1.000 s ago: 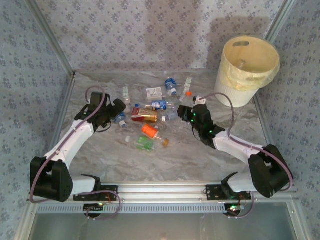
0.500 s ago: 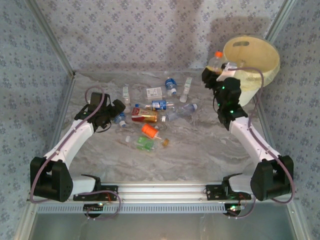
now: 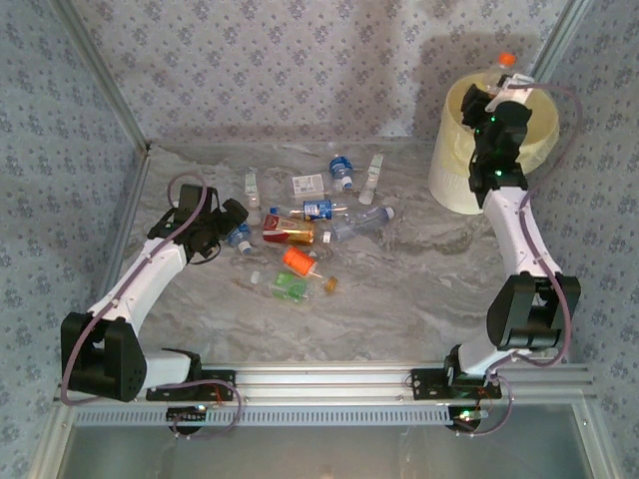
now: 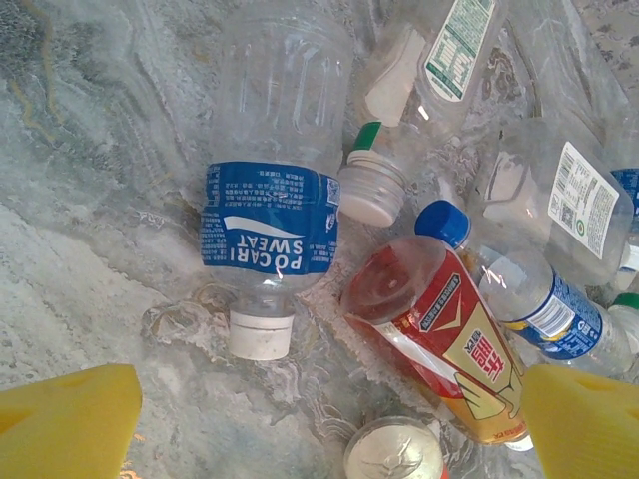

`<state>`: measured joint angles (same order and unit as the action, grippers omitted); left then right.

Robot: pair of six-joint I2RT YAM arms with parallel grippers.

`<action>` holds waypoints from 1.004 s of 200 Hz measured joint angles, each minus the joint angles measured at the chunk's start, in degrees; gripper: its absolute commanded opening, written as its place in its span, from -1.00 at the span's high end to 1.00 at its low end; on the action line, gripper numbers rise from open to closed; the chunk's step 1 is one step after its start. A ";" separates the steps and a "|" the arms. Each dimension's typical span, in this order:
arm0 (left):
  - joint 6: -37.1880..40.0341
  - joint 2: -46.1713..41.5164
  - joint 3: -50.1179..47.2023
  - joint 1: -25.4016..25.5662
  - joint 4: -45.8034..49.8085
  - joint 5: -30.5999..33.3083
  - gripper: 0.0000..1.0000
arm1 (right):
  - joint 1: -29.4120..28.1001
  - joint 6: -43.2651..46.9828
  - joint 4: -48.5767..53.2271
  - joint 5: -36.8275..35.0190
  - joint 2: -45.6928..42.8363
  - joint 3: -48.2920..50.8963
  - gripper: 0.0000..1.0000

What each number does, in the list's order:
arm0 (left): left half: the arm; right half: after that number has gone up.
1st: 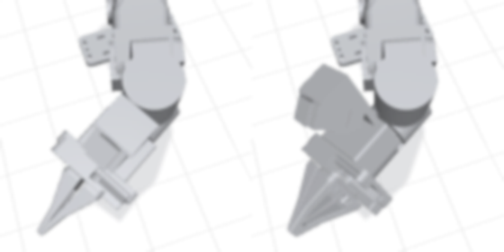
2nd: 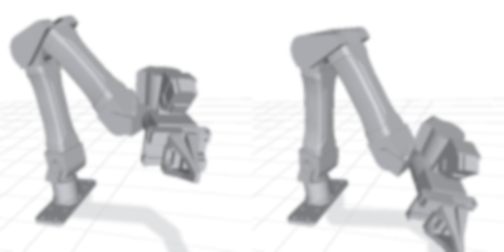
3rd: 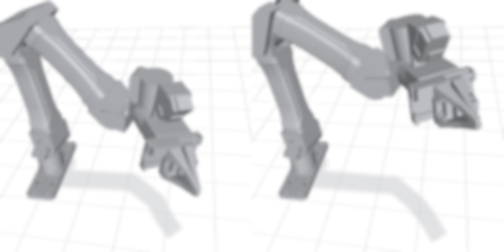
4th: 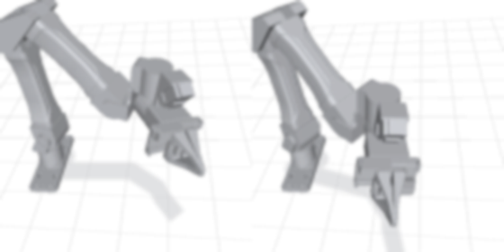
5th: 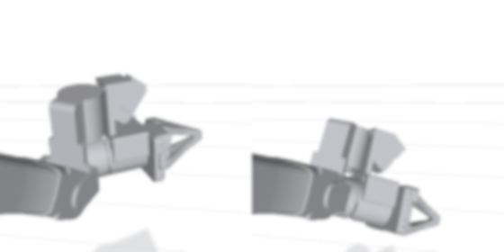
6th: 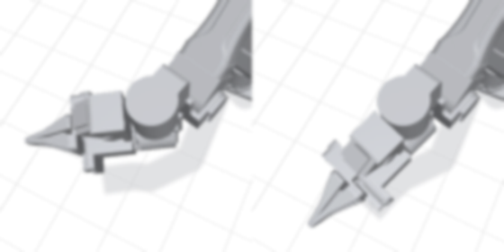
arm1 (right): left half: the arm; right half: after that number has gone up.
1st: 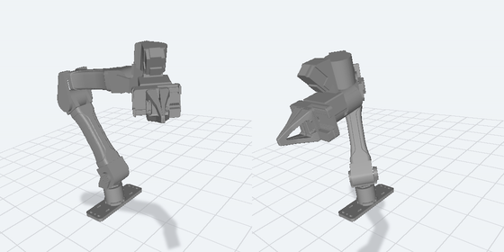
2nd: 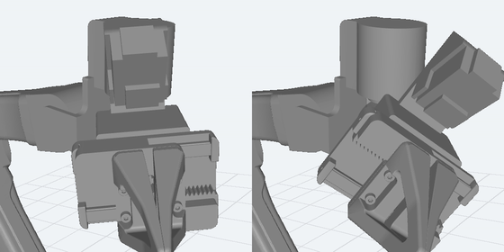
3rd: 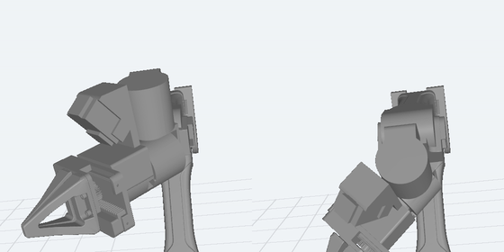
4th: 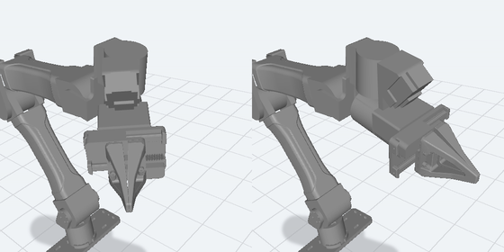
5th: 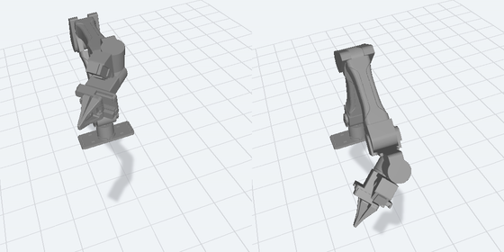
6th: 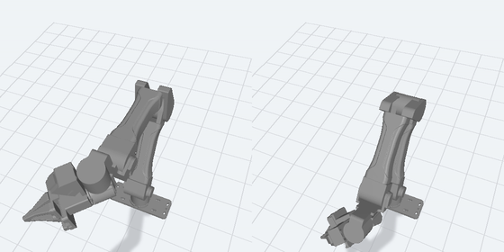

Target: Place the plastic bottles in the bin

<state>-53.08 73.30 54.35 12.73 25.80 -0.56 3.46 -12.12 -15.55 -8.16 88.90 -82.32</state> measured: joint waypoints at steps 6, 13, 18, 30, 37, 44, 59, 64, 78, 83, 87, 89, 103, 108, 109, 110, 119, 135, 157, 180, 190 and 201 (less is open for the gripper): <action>0.00 0.00 0.00 -0.02 0.00 0.02 -0.96 | 0.90 0.00 0.72 0.00 0.74 -1.09 0.30; -0.11 0.00 -0.04 -0.11 0.02 0.00 -0.96 | 1.66 0.00 1.22 -0.02 1.33 -1.99 0.30; -0.13 0.00 -0.07 -0.11 0.00 0.00 -0.96 | 2.27 0.00 1.68 -0.04 1.77 -2.56 0.30; -0.15 0.09 -0.07 -0.15 0.00 0.00 -0.95 | 3.50 0.17 2.75 -0.57 2.54 -3.50 0.30; -0.15 0.26 -0.07 -0.20 0.00 0.00 -0.96 | 4.02 0.63 3.23 -1.11 2.97 -3.82 0.30; -0.15 0.46 -0.07 -0.28 0.00 0.00 -0.95 | 4.46 1.27 3.67 -1.81 3.48 -4.11 0.29; -0.15 1.09 -0.07 -0.33 0.02 0.00 -0.95 | 5.33 3.41 4.33 -4.13 5.11 -4.85 0.28; -0.15 1.25 -0.07 -0.37 0.07 0.00 -0.95 | 5.60 4.22 4.63 -4.79 5.79 -5.16 0.28; -0.15 1.60 -0.07 -0.37 0.20 0.00 -0.96 | 6.40 6.38 5.77 -6.23 7.58 -6.03 0.25; -0.15 1.66 -0.07 -0.37 0.22 0.02 -0.96 | 6.84 7.45 6.47 -6.69 8.44 -6.62 0.25; -0.15 1.73 -0.07 -0.42 0.22 0.02 -0.96 | 7.15 8.15 6.93 -7.13 8.98 -7.08 0.24; -0.15 1.75 -0.07 -0.44 0.22 0.02 -0.96 | 7.34 8.68 7.37 -7.30 9.38 -7.41 0.25; -0.17 1.95 -0.07 -0.52 0.26 0.00 -0.95 | 8.57 11.43 9.33 -8.81 11.58 -9.70 0.24; -0.17 1.95 -0.07 -0.52 0.26 0.02 -0.95 | 8.90 12.20 9.88 -9.27 12.17 -10.34 0.24; -0.17 1.95 -0.07 -0.55 0.26 0.02 -0.96 | 9.03 12.52 10.08 -9.40 12.37 -10.56 0.24; -0.17 1.95 -0.07 -0.55 0.26 0.02 -0.95 | 9.09 12.66 10.16 -9.51 12.46 -10.64 0.24; -0.17 1.95 -0.07 -0.63 0.28 0.02 -0.96 | 9.73 14.19 10.86 -10.47 13.29 -11.52 0.25; -0.26 2.05 -0.07 -0.74 0.50 0.04 -0.96 | 10.58 16.74 11.52 -12.11 14.36 -12.44 0.24; -0.44 2.58 -0.04 -0.74 1.03 0.04 -0.95 | 10.93 19.67 11.85 -13.77 15.61 -13.60 0.19; -0.59 3.17 -0.04 -0.74 1.27 0.02 -0.95 | 10.86 22.40 12.00 -16.04 17.49 -15.39 -0.05; -0.61 3.34 -0.02 -0.74 1.27 0.02 -0.95 | 10.73 23.06 12.00 -17.20 18.25 -15.87 -0.14; -0.83 3.52 -0.02 -0.74 1.27 0.00 -0.96 | 10.43 23.76 12.11 -18.25 18.73 -15.91 -0.23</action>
<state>-53.91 76.82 54.33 11.99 27.07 -0.56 13.89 11.64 -3.44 -26.41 107.63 -98.24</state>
